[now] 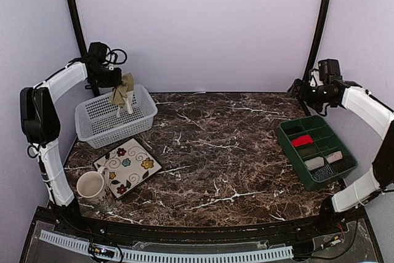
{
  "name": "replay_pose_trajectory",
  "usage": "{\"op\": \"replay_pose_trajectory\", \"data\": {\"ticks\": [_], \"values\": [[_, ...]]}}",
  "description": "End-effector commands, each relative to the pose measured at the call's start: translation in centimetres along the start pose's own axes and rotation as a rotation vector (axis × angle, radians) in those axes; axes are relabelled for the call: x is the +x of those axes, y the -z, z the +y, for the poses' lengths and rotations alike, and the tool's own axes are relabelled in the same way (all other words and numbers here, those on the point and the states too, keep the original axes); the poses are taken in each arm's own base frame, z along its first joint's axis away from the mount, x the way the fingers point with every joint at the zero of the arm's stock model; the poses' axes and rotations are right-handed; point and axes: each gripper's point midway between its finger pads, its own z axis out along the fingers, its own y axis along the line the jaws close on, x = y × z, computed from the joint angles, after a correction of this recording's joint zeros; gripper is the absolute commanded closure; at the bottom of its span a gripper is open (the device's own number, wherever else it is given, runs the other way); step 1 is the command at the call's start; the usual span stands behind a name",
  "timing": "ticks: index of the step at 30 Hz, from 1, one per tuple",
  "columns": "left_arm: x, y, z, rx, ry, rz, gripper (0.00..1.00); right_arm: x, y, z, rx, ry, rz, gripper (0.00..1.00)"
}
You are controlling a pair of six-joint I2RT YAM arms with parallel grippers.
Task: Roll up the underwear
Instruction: Place the underwear at the center of the board.
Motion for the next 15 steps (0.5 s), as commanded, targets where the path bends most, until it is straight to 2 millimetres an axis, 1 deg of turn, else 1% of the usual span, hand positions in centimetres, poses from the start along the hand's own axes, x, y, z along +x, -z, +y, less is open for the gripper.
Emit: {"op": "replay_pose_trajectory", "data": {"ticks": [1, 4, 6, 10, 11, 12, 13, 14, 15], "values": [[-5.4, 7.3, -7.1, 0.236, -0.090, -0.178, 1.00, -1.0, 1.1, 1.8, -0.074, 0.011, -0.053, 0.00], [-5.7, 10.3, -11.8, 0.351, -0.152, -0.218, 1.00, -0.7, 1.1, 2.5, -0.092, 0.018, -0.049, 0.00], [-5.3, 12.3, -15.0, 0.447, -0.165, -0.228, 1.00, -0.4, 1.2, 2.9, -0.105, 0.024, -0.043, 0.00], [-2.9, 15.2, -22.5, 0.612, -0.207, -0.207, 1.00, 0.2, 1.5, 3.7, -0.130, 0.031, -0.035, 0.00], [-2.3, 15.7, -24.0, 0.640, -0.208, -0.199, 1.00, 0.3, 1.7, 3.9, -0.140, 0.029, -0.036, 0.00], [-1.5, 15.8, -25.4, 0.665, -0.199, -0.186, 0.98, 0.8, 1.7, 4.0, -0.147, 0.029, -0.027, 0.00], [-0.6, 16.0, -26.7, 0.700, -0.190, -0.172, 0.79, 1.5, 1.6, 3.9, -0.150, 0.028, -0.013, 0.01], [0.7, 15.5, -27.6, 0.727, -0.185, -0.139, 0.47, 1.9, 1.7, 4.1, -0.158, 0.030, -0.004, 0.01], [1.9, 15.1, -28.2, 0.746, -0.185, -0.111, 0.06, 2.3, 1.7, 4.1, -0.164, 0.032, 0.002, 0.02]]}}
